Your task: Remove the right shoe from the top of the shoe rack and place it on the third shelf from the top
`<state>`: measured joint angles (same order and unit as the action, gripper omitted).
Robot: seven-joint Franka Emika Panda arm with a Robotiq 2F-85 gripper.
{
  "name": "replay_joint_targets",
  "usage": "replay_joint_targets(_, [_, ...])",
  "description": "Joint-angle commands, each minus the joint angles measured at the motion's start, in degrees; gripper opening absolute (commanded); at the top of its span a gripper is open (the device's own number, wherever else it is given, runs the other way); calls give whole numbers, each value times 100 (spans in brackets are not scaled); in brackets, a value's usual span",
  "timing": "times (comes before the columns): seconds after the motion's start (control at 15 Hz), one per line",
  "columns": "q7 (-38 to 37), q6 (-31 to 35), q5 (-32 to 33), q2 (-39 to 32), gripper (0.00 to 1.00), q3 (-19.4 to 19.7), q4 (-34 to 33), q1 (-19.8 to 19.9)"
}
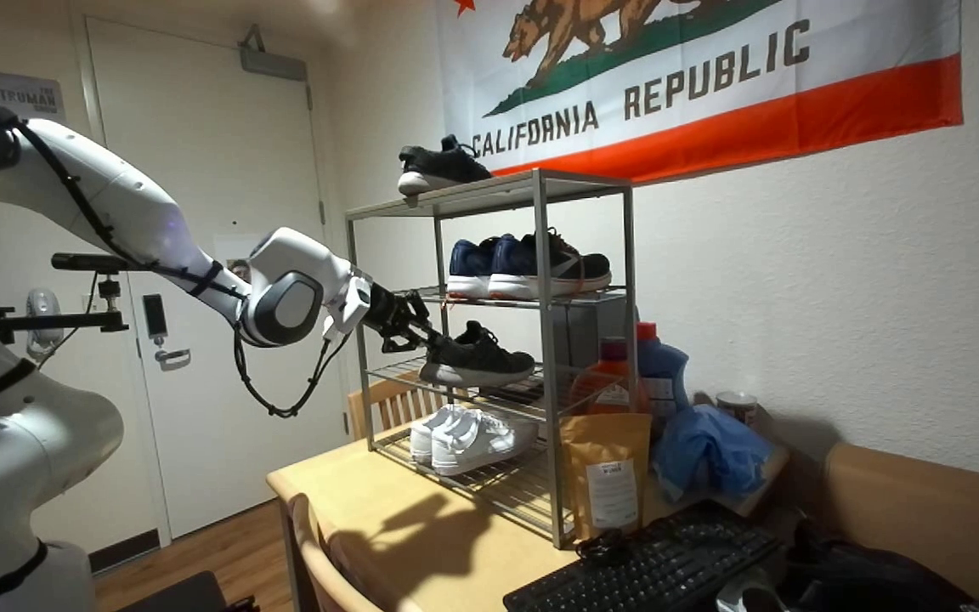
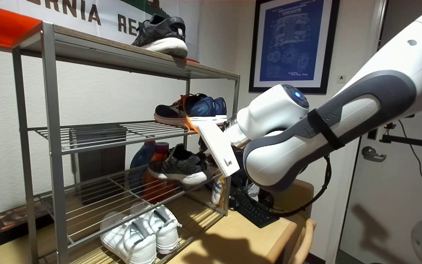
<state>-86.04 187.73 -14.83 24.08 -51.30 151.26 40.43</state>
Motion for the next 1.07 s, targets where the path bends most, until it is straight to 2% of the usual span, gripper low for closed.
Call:
replay_joint_targets(0.0, [-156, -136, -42, -56, 6, -314, -294, 395])
replay_joint_targets(1.0, [-264, -236, -40, 11, 6, -1674, -515, 1762])
